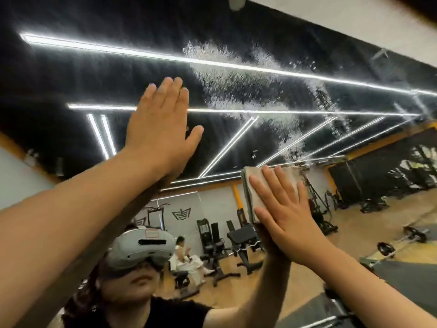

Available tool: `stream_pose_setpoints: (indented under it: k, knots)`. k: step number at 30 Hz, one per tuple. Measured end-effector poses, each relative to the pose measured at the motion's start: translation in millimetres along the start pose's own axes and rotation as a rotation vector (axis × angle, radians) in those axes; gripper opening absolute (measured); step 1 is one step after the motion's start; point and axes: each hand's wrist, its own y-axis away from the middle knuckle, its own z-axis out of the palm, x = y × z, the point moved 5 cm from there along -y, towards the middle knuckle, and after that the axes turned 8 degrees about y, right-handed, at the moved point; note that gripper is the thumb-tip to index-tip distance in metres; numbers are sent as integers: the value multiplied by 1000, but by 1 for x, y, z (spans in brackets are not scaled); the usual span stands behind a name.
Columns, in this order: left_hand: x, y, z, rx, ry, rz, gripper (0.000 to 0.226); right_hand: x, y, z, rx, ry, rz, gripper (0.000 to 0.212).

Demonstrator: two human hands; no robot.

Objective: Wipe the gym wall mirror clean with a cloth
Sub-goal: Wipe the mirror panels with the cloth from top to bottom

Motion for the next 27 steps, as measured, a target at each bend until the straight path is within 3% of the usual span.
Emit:
stream_pose_setpoints:
  k: [10, 14, 21, 27]
  knots:
    - [-81, -153, -18, -13, -38, -138, 81, 9, -139, -25, -63, -2, 0, 54]
    - [-86, -159, 0, -82, 30, -175, 81, 13, -196, -35, -59, 0, -30, 56]
    - [-87, -159, -4, -35, 90, -152, 83, 15, -300, -49, -47, 21, -31, 54]
    - [-106, -163, -16, -1, 40, -19, 79, 14, -394, -70, -68, 13, -13, 54]
